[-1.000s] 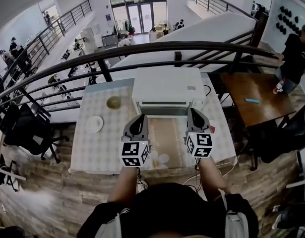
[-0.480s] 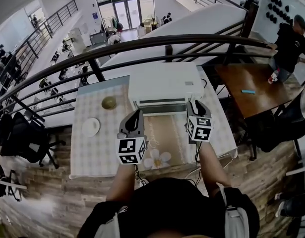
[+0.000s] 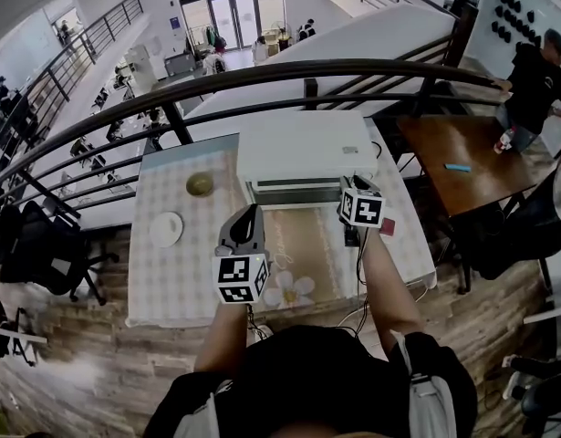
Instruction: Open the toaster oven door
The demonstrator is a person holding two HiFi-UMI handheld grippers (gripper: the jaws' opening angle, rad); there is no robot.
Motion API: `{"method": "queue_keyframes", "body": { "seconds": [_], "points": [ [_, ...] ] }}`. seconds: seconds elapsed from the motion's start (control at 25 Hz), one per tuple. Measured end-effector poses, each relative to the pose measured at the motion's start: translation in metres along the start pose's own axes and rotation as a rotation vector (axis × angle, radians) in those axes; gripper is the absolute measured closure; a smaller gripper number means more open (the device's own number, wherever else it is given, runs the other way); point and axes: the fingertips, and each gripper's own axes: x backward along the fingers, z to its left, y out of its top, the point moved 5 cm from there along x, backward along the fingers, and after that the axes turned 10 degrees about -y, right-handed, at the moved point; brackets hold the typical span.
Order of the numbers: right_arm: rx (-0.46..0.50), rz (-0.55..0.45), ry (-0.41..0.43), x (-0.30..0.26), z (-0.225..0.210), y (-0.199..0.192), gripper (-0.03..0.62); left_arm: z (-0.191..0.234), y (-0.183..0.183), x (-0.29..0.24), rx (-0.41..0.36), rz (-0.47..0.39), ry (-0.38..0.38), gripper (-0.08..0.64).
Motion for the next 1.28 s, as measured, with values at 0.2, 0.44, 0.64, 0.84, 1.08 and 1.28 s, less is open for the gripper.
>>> {"method": "queue_keyframes", "body": {
  "seconds": [0.2, 0.44, 0.64, 0.84, 1.08, 1.28],
  "points": [
    [-0.015, 0.101, -0.02, -0.022, 0.001, 0.0, 0.466, 0.005, -0.002, 0.005, 0.005, 0.007, 0.015, 0.548],
    [-0.014, 0.282, -0.043, -0.05, 0.0, -0.003, 0.465, 0.007, -0.003, 0.008, -0.001, 0.01, 0.025, 0.549],
    [-0.007, 0.357, -0.054, -0.062, 0.002, -0.007, 0.469, 0.008, -0.001, 0.013, 0.0, 0.008, 0.03, 0.548],
    [-0.002, 0.364, -0.057, -0.066, 0.001, -0.009, 0.472, 0.009, -0.006, 0.013, 0.003, 0.015, 0.031, 0.548],
    [0.015, 0.323, -0.055, -0.056, 0.003, -0.012, 0.476, 0.012, -0.006, 0.012, 0.011, 0.02, 0.024, 0.548],
    [0.017, 0.246, -0.053, -0.042, 0.002, -0.022, 0.48, 0.013, -0.008, 0.01, 0.014, 0.024, 0.012, 0.548]
  ]
}}
